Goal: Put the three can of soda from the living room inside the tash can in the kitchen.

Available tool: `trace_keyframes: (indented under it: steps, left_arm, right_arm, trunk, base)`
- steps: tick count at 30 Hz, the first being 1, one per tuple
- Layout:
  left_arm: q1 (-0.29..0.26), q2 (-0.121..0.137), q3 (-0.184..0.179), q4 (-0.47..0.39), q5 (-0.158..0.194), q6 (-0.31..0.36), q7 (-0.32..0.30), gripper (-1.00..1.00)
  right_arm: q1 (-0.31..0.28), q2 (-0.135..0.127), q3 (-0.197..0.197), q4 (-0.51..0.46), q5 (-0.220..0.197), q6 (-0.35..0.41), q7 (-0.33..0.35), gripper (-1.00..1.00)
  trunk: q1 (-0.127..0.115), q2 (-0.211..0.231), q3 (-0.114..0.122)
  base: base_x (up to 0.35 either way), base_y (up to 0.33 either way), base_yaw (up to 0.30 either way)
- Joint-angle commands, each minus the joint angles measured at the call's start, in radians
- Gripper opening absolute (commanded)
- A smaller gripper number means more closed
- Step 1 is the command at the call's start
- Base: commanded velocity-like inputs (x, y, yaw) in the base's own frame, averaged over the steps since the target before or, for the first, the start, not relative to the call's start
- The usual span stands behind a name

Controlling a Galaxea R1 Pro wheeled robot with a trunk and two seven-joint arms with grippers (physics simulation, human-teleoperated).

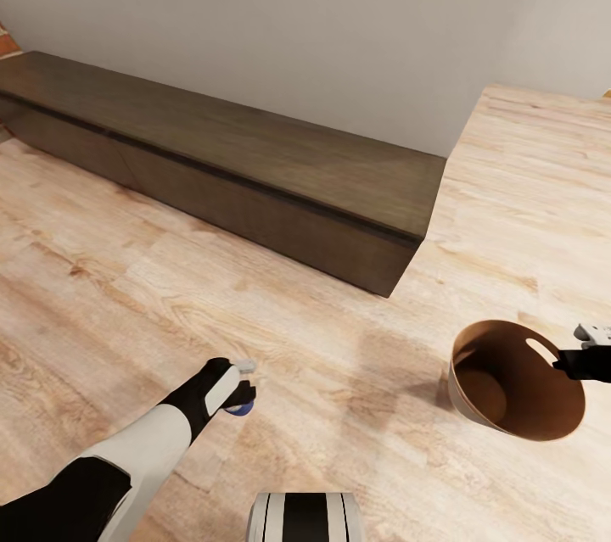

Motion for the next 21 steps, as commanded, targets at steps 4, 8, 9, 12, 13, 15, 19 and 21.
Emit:
trace_keyframes:
  steps: [4, 8, 9, 12, 13, 15, 19, 21]
  left_arm:
    - [0.002, 0.001, -0.002, 0.000, 0.001, -0.043, -0.003, 1.00]
    - [0.002, -0.001, -0.003, 0.000, 0.001, -0.062, -0.005, 1.00]
    - [0.002, -0.002, -0.003, 0.000, 0.001, -0.063, -0.005, 1.00]
    - [0.003, -0.003, -0.004, 0.000, 0.001, -0.067, -0.019, 1.00]
    - [0.004, -0.003, -0.004, 0.000, 0.001, -0.067, -0.023, 1.00]
    - [0.005, -0.002, -0.004, 0.001, 0.001, -0.068, -0.036, 1.00]
    - [0.007, 0.001, -0.005, 0.003, 0.001, -0.075, -0.051, 1.00]
    - [0.007, 0.003, -0.004, 0.004, 0.001, -0.082, -0.061, -1.00]
  right_arm:
    - [0.000, 0.000, 0.000, -0.003, -0.019, 0.004, 0.004, -1.00]
    - [0.000, 0.000, 0.000, -0.004, -0.020, 0.004, 0.004, -1.00]
    - [0.000, 0.000, -0.001, -0.004, -0.020, 0.004, 0.004, -1.00]
    - [0.001, -0.001, -0.001, -0.005, -0.020, 0.004, 0.004, -1.00]
    - [0.000, -0.001, -0.001, -0.005, -0.020, 0.004, 0.004, -1.00]
    - [0.000, -0.001, -0.001, -0.005, -0.020, 0.004, 0.004, -1.00]
    - [0.000, -0.001, -0.002, -0.005, -0.020, 0.004, 0.004, -1.00]
    - [0.000, -0.002, -0.002, -0.005, -0.020, 0.004, 0.004, -1.00]
  trunk:
    - [0.000, 0.000, 0.000]
    - [0.000, 0.000, 0.000]
    - [0.000, 0.000, 0.000]
    - [0.000, 0.000, 0.000]
    - [0.000, 0.000, 0.000]
    - [0.000, 0.000, 0.000]
    - [0.000, 0.000, 0.000]
    - [0.000, 0.000, 0.000]
  base:
    - [0.000, 0.000, 0.000]
    - [0.000, 0.000, 0.000]
    - [0.000, 0.000, 0.000]
    - [0.000, 0.000, 0.000]
    - [0.000, 0.000, 0.000]
    - [0.000, 0.000, 0.000]
    - [0.000, 0.000, 0.000]
    - [0.000, 0.000, 0.000]
